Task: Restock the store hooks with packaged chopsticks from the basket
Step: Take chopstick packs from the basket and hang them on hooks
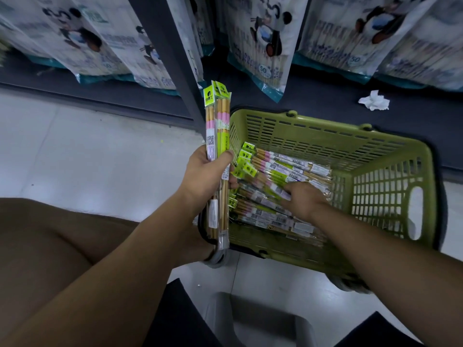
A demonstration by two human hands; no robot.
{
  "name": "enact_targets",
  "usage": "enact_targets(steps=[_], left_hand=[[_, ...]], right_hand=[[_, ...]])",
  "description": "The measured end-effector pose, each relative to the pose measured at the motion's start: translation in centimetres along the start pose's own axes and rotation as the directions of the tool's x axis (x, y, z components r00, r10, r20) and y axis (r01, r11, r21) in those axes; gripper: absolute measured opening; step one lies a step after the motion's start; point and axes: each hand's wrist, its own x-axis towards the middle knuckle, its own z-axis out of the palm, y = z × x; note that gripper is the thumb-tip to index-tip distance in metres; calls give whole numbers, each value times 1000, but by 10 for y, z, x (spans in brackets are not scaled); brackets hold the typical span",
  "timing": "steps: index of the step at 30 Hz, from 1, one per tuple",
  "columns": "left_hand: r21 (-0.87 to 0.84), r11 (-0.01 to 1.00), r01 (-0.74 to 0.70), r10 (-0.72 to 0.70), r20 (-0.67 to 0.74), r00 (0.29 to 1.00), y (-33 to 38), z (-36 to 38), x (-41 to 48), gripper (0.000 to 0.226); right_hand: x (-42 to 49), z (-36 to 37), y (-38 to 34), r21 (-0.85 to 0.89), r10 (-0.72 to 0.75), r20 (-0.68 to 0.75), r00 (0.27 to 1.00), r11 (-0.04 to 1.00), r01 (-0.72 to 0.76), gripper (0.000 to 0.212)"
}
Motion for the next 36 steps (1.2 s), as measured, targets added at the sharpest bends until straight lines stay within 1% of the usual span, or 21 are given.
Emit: enact_targets(steps=[1,3,4,6,8,11,12,13,16,19,21,22,24,26,27,29,30,31,33,35,36], left_hand=[[-4,1000,5,-5,-5,1000,0,1,0,10],[-27,999,35,-35,-13,999,2,5,0,9],[-51,997,63,-64,-11,998,4,8,0,8],[-112,985,128,-127,16,992,7,17,-3,6],[-148,974,171,-161,75,984,9,28,-11,10],[-217,958,189,-140,221,965,19,48,-27,24],[-235,955,182,-120,255,959,24,54,-31,26],[-253,952,172,-99,276,956,30,58,-36,27],[-313,939,140,-34,321,947,51,67,-47,27],[-334,938,97,25,343,939,75,74,-57,17],[-321,946,46,73,349,934,91,79,-63,13],[-309,951,19,96,352,931,98,80,-66,12],[-283,959,-24,131,365,922,112,81,-71,11],[-264,963,-59,161,386,908,125,82,-77,10],[-259,963,-79,179,392,902,132,82,-80,12],[-248,958,-141,235,404,884,146,83,-84,20],[-238,955,-179,266,416,869,153,83,-86,24],[-220,950,-221,297,425,855,161,82,-88,28],[-164,927,-338,376,422,825,176,83,-92,37],[-117,877,-465,467,432,772,191,84,-97,39],[-101,848,-520,506,445,739,199,86,-100,37]], right_hand=[[-2,-10,1,96,0,4,1000,995,-1,28],[-10,-34,-3,302,-4,-19,1000,953,9,34],[-15,-45,-7,382,-6,-38,999,924,20,34],[-26,-64,-18,512,-20,-83,996,857,59,25],[-40,-80,-32,626,-36,-115,993,774,100,21],[-61,-103,-51,688,-103,-149,984,704,177,26],[-68,-110,-56,679,-122,-170,978,705,206,30],[-75,-117,-60,636,-134,-204,970,735,236,33],[-102,-141,-68,347,-181,-326,928,890,295,38],[-131,-166,-74,38,-213,-338,917,970,240,56],[-148,-181,-78,-138,-211,-383,900,976,170,60],[-156,-188,-80,-176,-204,-390,898,974,145,60],[-169,-200,-84,-163,-198,-359,912,976,147,55],[-179,-211,-85,-56,-212,-312,926,977,205,34],[-182,-217,-84,12,-231,-318,919,969,248,27],[-189,-231,-83,145,-262,-409,874,927,346,19],[-193,-239,-82,226,-257,-472,843,890,397,22],[-197,-247,-81,326,-230,-526,819,835,444,25],[-204,-264,-82,510,-149,-598,788,687,517,20],[-210,-282,-85,589,-77,-667,741,555,587,14],[-212,-292,-87,598,-47,-704,709,500,627,11]])
